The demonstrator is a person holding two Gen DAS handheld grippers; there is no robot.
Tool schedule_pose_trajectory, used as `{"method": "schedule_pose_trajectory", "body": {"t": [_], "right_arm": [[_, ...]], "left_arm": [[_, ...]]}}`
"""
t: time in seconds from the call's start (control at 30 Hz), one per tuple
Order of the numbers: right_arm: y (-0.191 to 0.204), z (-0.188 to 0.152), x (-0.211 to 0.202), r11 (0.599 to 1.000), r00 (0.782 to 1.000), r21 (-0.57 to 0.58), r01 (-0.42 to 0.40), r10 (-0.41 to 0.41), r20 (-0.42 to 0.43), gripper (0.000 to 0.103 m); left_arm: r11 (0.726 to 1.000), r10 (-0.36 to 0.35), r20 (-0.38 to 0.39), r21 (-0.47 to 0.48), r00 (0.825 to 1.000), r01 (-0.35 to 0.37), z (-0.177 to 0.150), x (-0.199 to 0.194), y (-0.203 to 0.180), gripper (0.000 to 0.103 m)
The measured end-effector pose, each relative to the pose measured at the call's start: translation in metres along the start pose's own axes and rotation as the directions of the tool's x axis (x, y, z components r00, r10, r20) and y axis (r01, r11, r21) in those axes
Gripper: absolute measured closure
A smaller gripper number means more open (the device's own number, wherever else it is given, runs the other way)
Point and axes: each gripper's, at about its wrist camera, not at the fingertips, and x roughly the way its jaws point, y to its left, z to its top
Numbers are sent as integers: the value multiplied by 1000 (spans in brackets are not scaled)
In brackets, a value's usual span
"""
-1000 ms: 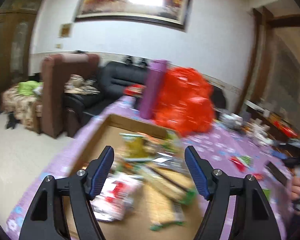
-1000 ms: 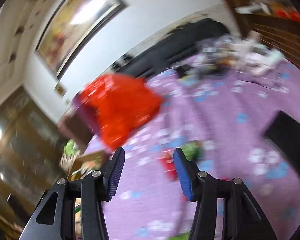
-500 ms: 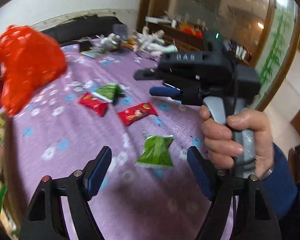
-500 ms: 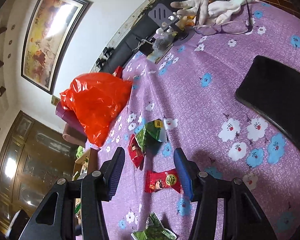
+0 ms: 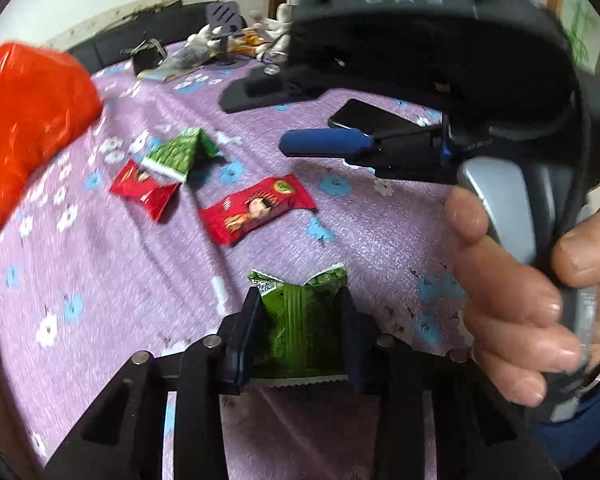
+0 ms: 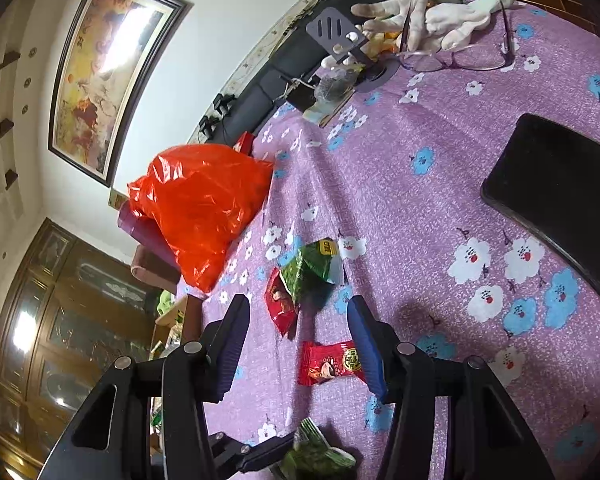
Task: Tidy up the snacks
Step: 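Grasp a green-wrapped snack packet with the left tool, then grasp a red wrapped candy bar with the right tool while the left tool holds the green packet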
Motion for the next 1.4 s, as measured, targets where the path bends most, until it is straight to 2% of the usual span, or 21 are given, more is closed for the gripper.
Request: {"method": "schedule_pose_trajectory", "body": {"t": [0.13,0.23,0.3,0.43,0.5,0.6,0.67,0.73,0.77,0.87,0.93,1.0,1.03,1.1,1.17,1.23,1.4], "right_arm": [[1,-2,15,999,998,-30,35,-37,-44,47],[2,-5,25,994,993,-64,90,-95,-72,47],[7,-8,30,981,984,-120,149,-160,-82,48],[20,-18,33,965,973,-210,156,-187,-138,48],[34,-29,40,935,961,-318,154,-216,-171,48],[52,-43,47,851,936,-470,236,-329,-125,50],[55,-47,50,807,919,-516,287,-385,-91,64],[53,-46,49,805,916,-514,295,-392,-87,72],[51,-44,48,807,914,-506,304,-396,-84,81],[45,-39,43,828,919,-464,314,-389,-73,83],[44,-37,42,807,903,-464,365,-427,-32,83],[47,-39,44,799,905,-487,354,-424,-39,82],[50,-42,46,786,903,-505,356,-429,-32,79],[58,-49,52,727,882,-561,396,-471,12,79],[61,-53,54,694,869,-586,419,-493,38,81],[59,-49,50,719,877,-557,416,-479,37,82],[67,-39,24,793,934,-500,349,-338,116,82]], "left_arm": [[996,-52,10,-72,999,52,-4,-15,24,73],[992,-32,47,-123,998,37,-5,-31,45,73],[985,2,72,-172,997,10,-5,-37,60,73],[967,102,95,-245,990,-76,-7,-39,85,73],[954,106,89,-291,990,-76,-10,-38,100,73],[942,124,88,-322,988,-89,-5,-33,113,73],[939,123,93,-335,988,-85,-7,-36,115,73],[937,136,91,-334,987,-98,-9,-36,114,73],[937,141,86,-333,986,-105,-8,-34,114,73],[937,147,72,-331,986,-115,-9,-30,113,73],[935,153,68,-334,986,-122,-8,-28,113,73],[934,151,61,-337,987,-122,-9,-26,114,73],[934,155,62,-335,986,-126,-9,-26,114,73],[935,169,62,-326,984,-140,-9,-26,112,73],[937,184,63,-314,981,-156,-9,-25,109,72],[937,199,65,-303,978,-171,-9,-24,107,72],[935,229,127,-305,965,-182,-7,-37,104,73]]}}
